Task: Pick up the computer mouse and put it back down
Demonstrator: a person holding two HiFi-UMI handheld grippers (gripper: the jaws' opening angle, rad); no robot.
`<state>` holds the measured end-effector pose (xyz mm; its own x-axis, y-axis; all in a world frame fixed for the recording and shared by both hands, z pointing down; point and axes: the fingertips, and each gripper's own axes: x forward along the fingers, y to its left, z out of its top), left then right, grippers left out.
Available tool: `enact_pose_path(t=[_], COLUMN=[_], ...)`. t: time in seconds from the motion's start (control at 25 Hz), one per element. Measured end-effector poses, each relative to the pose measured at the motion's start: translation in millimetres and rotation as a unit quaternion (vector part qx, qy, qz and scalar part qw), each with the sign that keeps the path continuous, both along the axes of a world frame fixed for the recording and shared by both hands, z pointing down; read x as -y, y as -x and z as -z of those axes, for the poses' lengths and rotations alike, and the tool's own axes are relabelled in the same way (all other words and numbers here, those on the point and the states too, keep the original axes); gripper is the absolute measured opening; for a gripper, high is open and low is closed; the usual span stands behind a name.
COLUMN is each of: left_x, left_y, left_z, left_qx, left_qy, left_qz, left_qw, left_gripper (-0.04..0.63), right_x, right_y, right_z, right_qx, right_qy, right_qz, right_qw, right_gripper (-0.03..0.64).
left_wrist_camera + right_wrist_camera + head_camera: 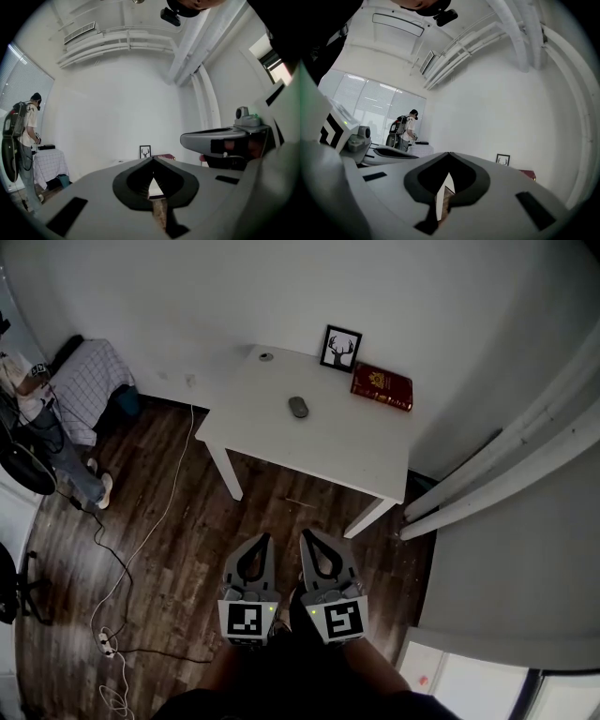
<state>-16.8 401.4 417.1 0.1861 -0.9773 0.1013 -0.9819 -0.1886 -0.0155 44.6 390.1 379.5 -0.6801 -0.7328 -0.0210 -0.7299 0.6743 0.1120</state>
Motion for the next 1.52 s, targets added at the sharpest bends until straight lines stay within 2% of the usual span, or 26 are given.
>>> enact_pose_path(t=[0.16, 0.28, 0.44, 0.6, 0.84, 1.0, 1.12, 1.32, 1.52], left_x=[35.9, 76.6, 126.0, 179.0, 245.7, 272.8, 287.3, 327.4, 379.1], left_y=[19.0, 34.2, 53.1, 54.4, 45.7, 58.5, 72.6, 72.8, 72.6], left_z=[-1.5, 8.0, 7.0, -1.9, -15.7, -10.3, -8.3, -11.1, -34.8], left_qx=[0.016, 0.014, 0.007, 0.001, -0.043, -0.001, -0.01, 0.019, 0.007], left_qy=[0.005, -0.005, 0.006, 0.021, 0.035, 0.043, 0.047, 0.05, 0.084], left_qz=[0.007, 0.018, 0.037, 0.046, 0.027, 0.025, 0.034, -0.006, -0.073], left_qw=[0.9998, 0.9997, 0.9993, 0.9987, 0.9981, 0.9988, 0.9983, 0.9985, 0.9937], left_gripper=[0.0, 0.0, 0.0, 0.0, 0.0, 0.0, 0.0, 0.0, 0.0], right_x=[43.6, 81.3, 134.4, 189.7, 246.0, 281.2, 292.8, 324.0, 364.5], right_y=[17.2, 35.9, 52.7, 53.7, 51.1, 52.1, 52.2, 58.1, 59.9], right_z=[-10.7, -4.0, 4.4, -6.2, -21.0, -24.1, -28.7, -40.0, -56.4], right_qx=[0.004, 0.006, 0.016, -0.012, -0.024, -0.013, -0.015, -0.015, -0.038], right_qy=[0.014, 0.0, 0.009, 0.021, 0.049, 0.062, 0.07, 0.085, 0.104], right_qz=[0.008, 0.027, 0.046, 0.055, 0.074, 0.065, 0.067, 0.048, 0.006], right_qw=[1.0, 1.0, 0.999, 0.998, 0.996, 0.996, 0.995, 0.995, 0.994], right_gripper=[0.02, 0.02, 0.02, 0.02, 0.02, 0.02, 0.02, 0.02, 0.02])
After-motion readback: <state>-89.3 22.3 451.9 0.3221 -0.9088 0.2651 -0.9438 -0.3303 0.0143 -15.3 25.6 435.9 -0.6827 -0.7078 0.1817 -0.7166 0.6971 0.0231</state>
